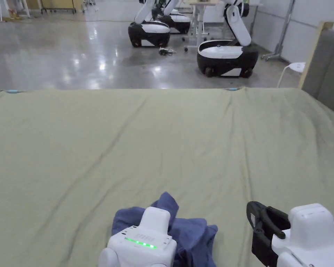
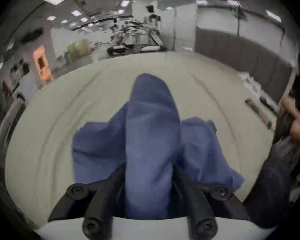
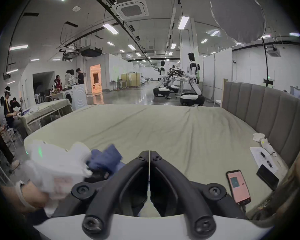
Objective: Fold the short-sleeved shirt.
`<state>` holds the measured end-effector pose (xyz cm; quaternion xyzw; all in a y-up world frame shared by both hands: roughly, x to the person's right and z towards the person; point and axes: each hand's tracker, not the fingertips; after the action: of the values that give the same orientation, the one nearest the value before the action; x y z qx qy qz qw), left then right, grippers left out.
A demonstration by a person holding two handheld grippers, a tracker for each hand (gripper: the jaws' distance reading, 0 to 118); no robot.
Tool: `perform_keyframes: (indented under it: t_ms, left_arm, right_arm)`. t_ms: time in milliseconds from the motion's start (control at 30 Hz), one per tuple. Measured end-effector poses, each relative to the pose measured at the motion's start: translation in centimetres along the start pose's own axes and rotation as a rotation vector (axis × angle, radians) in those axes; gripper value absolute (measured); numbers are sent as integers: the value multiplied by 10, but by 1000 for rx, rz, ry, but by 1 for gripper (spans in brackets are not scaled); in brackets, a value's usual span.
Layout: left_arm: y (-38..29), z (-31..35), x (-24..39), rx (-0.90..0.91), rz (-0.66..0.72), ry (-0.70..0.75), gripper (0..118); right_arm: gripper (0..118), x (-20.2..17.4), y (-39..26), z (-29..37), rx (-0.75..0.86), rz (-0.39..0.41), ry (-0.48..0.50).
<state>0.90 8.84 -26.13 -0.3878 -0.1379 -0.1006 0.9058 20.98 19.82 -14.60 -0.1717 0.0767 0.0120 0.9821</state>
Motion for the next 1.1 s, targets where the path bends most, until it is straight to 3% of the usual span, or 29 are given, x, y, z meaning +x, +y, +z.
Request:
perform_keyframes:
  t_ms: [100,133,200,233,400,433,500,567,700,767,867,1000,1067,1100]
  left_arm:
    - [-9,-13,4,-26,14,-2,17]
    - [-9,-7,0,-3,52,-33,40]
    - [-4,19,-25,32,179,-275,94]
    - [-2,30,-35,50,233,-347,103]
    - [-2,69,-98,228,497,-467,100]
    - [1,65,-104,193,549,-457,79]
    - [-4,48,-107,110,589,-504,1]
    - [-11,22,-79,40,545,-514,4]
    - [-20,-33,-28,-55,603,-583,4]
    - [-21,-48,-11,-73,518,-569,3]
    - [-19,-38,-25,-55,605,-601,3]
    - [-18,27,-61,98,472,-563,4]
    - [-26,56,-91,150,497,-556,15]
    - [-33,67,-113,169,527,-528,39]
  right_arm:
    - [5,8,-5,1,-8,-10,-16]
    - [5,10,-5,1,-10,-16,-12]
    - [6,12,-7,3,-5,-12,-13]
    - [6,13,-7,2,-5,-7,-14]
    - [5,14,-7,1,3,-21,-12]
    - [6,13,-8,1,5,-28,-12]
    - [6,9,-12,-1,-2,-29,-9]
    - [6,4,-17,-4,-25,-25,3]
    - [6,-2,-22,-6,-66,-19,17]
    - [6,-5,-22,-8,-101,15,23]
    - [6,-10,-21,-15,-129,28,55]
    - [6,-25,-25,-60,-231,-59,175]
    - [6,-31,-36,-96,-293,-180,278]
    - [6,-32,-45,-114,-321,-237,301]
